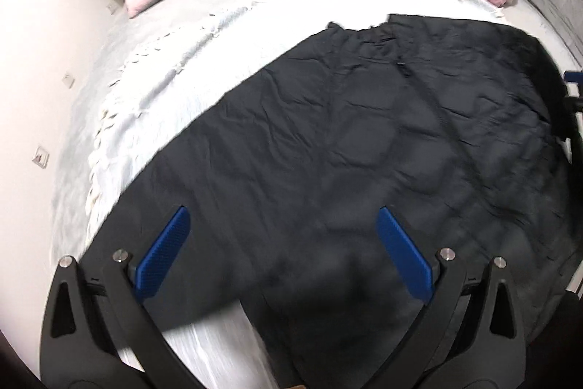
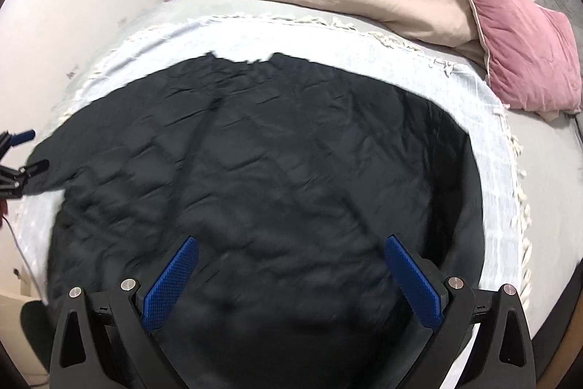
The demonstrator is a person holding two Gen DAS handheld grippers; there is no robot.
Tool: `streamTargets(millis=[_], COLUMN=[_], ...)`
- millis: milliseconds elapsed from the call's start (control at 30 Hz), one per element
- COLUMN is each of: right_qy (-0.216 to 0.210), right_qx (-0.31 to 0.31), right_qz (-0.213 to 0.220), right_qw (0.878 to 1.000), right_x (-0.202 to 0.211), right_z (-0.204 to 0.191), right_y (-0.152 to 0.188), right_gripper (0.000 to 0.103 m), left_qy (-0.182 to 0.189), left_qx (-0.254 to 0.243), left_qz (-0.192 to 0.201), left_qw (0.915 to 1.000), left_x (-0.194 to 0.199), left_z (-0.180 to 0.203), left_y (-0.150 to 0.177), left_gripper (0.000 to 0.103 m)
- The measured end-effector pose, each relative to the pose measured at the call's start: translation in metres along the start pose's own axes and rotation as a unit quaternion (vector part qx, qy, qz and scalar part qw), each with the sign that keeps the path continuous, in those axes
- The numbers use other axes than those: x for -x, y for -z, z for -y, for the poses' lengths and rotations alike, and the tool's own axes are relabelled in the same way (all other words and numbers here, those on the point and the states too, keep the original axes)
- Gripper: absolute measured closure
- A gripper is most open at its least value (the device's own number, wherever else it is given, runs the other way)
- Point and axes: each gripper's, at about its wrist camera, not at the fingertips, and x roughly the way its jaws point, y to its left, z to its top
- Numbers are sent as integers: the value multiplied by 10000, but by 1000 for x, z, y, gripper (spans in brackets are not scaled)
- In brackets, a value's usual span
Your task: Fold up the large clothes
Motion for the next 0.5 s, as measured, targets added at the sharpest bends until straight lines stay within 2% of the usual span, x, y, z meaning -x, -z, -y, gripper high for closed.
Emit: streamTargets(millis=[67, 233, 333, 500], right_qy=[172, 770, 1071, 1673], right_qx=[76, 367, 467, 297], right_qz=[18, -29, -50, -349], right_qw=[9998, 9964, 9931, 9848], right_x=[-18, -55, -71, -97], right_z=[13, 33, 49, 95], right_y=[-19, -59, -80, -97], right_gripper=[0, 0, 0, 1], left_qy=[-41, -221, -87, 347], left_qx=[-101, -58, 138, 357], left_qz=[111, -150, -314, -573], left_qw=[9999, 9996, 9994, 9971], left_x=[-27, -87, -112, -135], left_z=[-16, -52, -71, -89], left_y=[-18, -50, -58, -59], left_gripper=[1, 1, 1, 2])
